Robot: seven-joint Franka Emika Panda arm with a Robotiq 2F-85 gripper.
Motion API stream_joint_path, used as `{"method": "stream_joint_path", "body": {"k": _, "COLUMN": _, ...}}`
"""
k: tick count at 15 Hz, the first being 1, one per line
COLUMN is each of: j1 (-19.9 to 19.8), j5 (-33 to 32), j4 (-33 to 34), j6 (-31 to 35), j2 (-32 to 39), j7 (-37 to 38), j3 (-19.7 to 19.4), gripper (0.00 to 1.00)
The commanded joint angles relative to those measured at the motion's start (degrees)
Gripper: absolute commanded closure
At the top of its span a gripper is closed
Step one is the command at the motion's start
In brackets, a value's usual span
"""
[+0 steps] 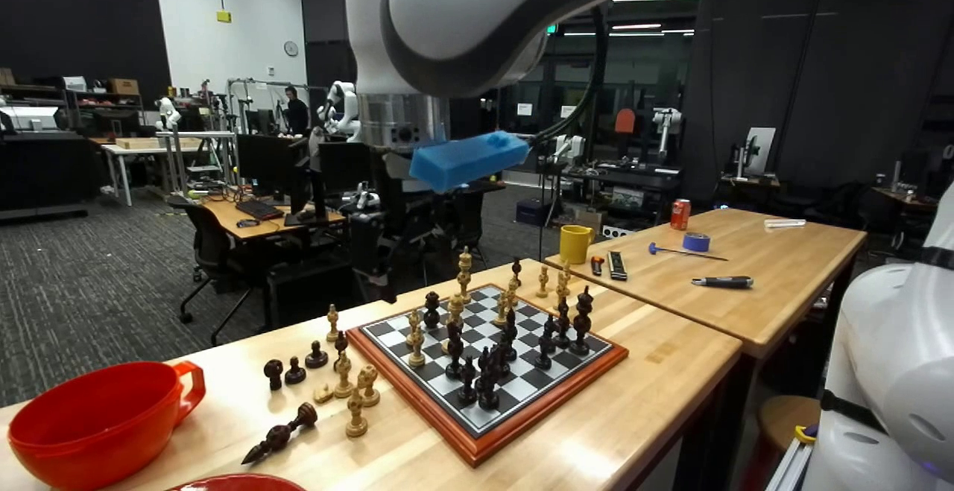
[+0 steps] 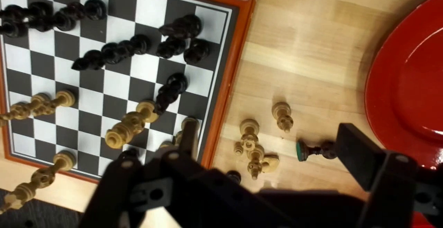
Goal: Put one white chess piece on the chessboard.
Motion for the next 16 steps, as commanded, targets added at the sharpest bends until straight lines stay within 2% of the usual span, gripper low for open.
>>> {"method": "stream_joint_path", "body": {"k": 1, "j1": 0.83, "j5": -0.87, "j4": 0.06, "j6": 1.10, "j2": 1.02, "j7": 0.95, "j3": -0.40, "gripper": 0.00}}
{"method": "stream_joint_path", "body": {"k": 6, "j1": 0.98, "j5": -1.86, "j4": 0.61, "j6": 1.45, "j2": 3.15, "j7": 1.31, "j3": 0.01, "gripper": 0.00}}
{"method": "stream_joint_path", "body": {"k": 11, "j1": 2.46, "j5": -5.59, "j4": 3.90, "j6": 1.47, "j2": 11.31, "j7": 4.30, "j3": 1.88, "gripper": 0.00}}
{"method": "stream_joint_path", "body": {"k": 16, "j1": 5.06, "j5": -8.47, "j4": 7.78, "j6": 1.52, "j2": 19.30, "j7": 6.77, "j3": 0.97, "gripper": 0.00}}
